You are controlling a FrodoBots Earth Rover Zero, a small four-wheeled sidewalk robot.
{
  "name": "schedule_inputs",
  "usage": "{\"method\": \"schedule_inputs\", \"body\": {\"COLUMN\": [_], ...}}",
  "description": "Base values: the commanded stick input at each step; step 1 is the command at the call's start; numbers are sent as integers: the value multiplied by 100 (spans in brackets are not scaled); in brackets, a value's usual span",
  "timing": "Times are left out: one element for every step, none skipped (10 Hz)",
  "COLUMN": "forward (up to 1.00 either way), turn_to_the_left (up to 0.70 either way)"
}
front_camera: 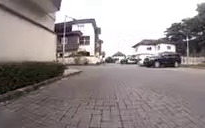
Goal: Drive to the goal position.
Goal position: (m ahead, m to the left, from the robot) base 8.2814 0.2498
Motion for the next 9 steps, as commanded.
{"method": "schedule_inputs", "body": {"forward": [70, 70, 70, 70, 70, 70, 70, 70, 70], "turn_to_the_left": [0, 0, 0, 0, 0, 0, 0, 0, 0]}}
